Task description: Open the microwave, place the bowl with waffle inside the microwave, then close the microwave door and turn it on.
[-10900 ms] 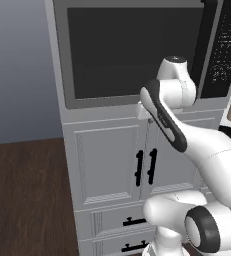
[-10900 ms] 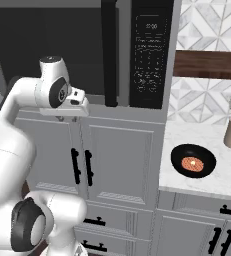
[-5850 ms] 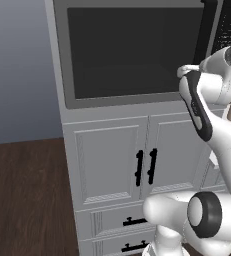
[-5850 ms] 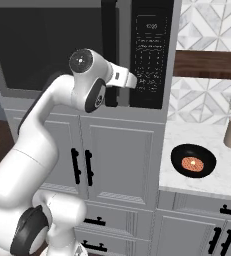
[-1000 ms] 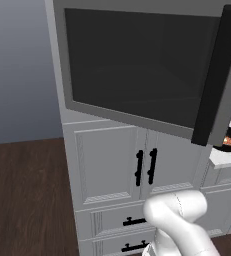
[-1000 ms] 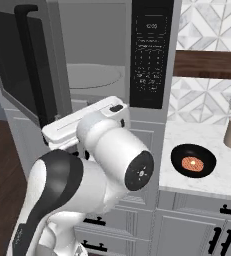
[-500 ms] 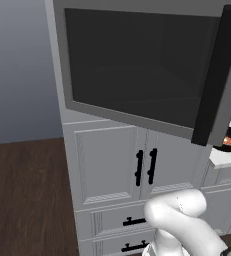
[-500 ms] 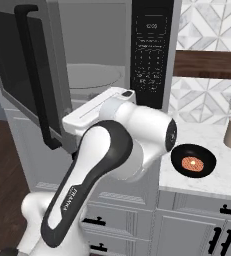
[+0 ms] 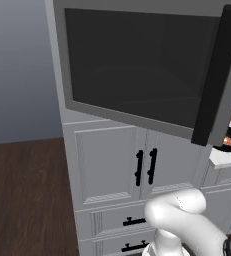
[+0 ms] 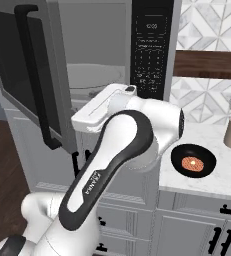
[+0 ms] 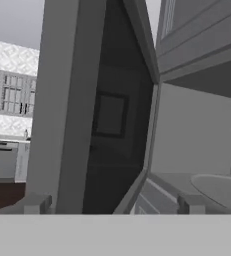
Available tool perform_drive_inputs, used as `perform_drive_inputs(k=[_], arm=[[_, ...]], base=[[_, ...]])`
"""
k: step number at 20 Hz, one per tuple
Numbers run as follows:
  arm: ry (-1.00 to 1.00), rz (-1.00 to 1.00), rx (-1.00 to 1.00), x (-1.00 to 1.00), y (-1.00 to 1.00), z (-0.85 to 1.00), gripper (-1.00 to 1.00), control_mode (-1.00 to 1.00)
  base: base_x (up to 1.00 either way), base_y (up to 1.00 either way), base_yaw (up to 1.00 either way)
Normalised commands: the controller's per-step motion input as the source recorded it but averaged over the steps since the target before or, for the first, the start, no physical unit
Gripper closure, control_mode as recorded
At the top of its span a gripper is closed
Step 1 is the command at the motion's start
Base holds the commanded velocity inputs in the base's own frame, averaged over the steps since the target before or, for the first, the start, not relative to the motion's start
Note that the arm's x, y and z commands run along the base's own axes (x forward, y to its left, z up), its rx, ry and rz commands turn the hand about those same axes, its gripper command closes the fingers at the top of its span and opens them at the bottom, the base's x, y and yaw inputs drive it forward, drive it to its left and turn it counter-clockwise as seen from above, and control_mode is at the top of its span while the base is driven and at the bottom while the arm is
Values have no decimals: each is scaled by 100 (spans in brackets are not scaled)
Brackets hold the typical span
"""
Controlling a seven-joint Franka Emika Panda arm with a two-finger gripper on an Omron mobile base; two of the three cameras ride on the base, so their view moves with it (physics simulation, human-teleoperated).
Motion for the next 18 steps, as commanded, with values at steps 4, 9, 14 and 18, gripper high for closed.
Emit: perform_drive_inputs(k=[4,9,14,18], arm=[[1,27,0,15,0,-2,-100,-100],[0,22,0,40,0,-12,-100,-100],[0,24,0,-4,26,-4,-100,-100],[0,25,0,-26,67,0,-100,-100]], base=[[0,0,0],[0,0,0],[0,0,0],[0,0,0]])
